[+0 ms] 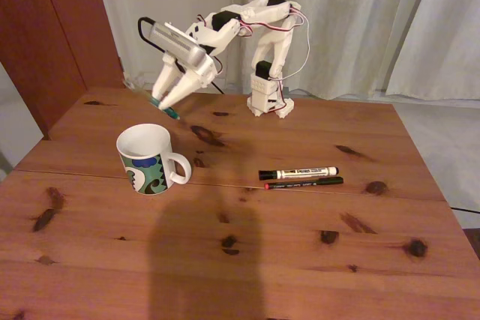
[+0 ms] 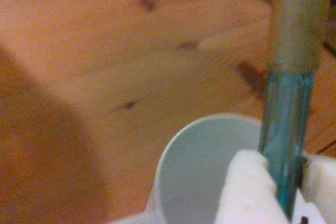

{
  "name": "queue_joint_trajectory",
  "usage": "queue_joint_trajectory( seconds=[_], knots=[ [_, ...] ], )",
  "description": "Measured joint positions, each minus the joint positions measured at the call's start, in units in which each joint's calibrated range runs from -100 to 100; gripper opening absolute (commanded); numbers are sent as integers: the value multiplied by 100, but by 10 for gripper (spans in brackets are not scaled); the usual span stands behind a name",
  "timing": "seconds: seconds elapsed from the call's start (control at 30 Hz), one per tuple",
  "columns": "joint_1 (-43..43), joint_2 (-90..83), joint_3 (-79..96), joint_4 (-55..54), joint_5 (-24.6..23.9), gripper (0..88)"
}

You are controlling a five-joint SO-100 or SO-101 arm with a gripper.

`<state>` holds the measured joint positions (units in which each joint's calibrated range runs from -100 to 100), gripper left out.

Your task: Clean up the desk and place the pens and markers into the cup

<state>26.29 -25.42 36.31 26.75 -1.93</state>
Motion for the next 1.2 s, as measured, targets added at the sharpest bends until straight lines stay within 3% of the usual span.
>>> queue_joint_trajectory(
  seconds=[0.2,0.67,1.2],
  knots=[
    [37,517,-127,-589,-171,8],
    [117,1992,-1350,-647,-239,8],
    [242,2398,-1393,-647,-234,8]
  ],
)
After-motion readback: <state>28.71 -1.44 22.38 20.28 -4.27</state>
